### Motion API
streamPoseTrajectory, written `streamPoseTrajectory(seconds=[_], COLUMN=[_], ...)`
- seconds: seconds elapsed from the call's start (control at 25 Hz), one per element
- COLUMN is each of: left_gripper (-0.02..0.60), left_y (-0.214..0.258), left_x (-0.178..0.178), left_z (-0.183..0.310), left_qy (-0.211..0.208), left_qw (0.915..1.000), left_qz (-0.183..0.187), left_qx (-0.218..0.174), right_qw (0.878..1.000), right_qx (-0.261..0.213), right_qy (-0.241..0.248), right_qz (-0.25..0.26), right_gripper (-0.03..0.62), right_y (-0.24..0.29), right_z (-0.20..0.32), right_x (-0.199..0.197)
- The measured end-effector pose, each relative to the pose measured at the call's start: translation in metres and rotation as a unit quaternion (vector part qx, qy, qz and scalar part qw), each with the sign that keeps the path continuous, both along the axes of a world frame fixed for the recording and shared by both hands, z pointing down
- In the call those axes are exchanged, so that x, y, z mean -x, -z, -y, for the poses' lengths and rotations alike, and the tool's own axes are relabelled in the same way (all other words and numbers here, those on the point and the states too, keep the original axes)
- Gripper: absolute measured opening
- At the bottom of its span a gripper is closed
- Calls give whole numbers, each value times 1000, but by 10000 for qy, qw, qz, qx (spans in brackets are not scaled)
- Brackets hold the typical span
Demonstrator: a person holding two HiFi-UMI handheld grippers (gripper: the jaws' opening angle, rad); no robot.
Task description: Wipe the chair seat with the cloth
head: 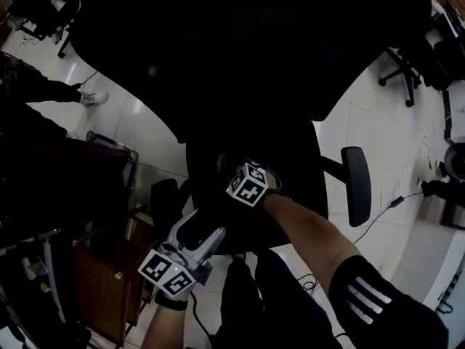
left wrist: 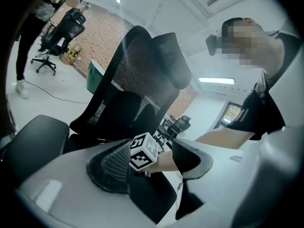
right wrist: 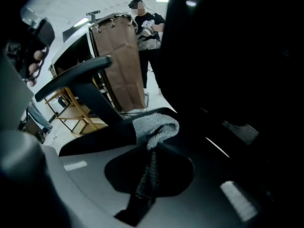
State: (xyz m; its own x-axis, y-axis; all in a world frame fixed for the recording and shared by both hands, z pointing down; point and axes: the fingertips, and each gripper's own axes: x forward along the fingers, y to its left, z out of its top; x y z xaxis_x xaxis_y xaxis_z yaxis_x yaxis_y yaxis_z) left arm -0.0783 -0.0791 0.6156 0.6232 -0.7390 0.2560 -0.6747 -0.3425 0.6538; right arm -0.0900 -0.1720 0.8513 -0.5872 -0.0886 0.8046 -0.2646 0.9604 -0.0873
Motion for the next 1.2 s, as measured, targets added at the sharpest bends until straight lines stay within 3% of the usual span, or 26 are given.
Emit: streamPoseTrajectory(seconds=[0.16, 0.32, 0.48, 0.76, 0.88, 1.04, 1.2], left_gripper=[298, 298, 298, 298, 298, 298, 298], left_y=[-5, -11, -13, -5, -5, -4, -4], left_x=[1, -2, -8, -23, -25, -21, -18], left_z=[-11, -15, -16, -10, -9, -10, -18], left_qy=[4, 39, -29, -192, -289, -268, -304], left_qw=[10000, 10000, 9999, 9998, 9996, 9996, 9995], left_qz=[31, -10, -38, -56, -9, 42, 64], left_qx=[31, 66, 93, 35, 26, 11, 46], right_qw=[9990, 9975, 9962, 9856, 9813, 9776, 9848], right_qx=[264, 337, 298, 264, 159, 150, 471], right_qy=[360, 416, 86, -904, -1020, -1108, -1271], right_qz=[-18, -469, -811, -1402, -1626, -1782, -1089], right_gripper=[28, 28, 27, 26, 26, 26, 26], right_y=[-13, -42, -59, -56, -50, -46, -28], right_z=[-38, -49, -40, 1, 14, 17, -9], right_x=[38, 11, -53, -210, -244, -248, -191])
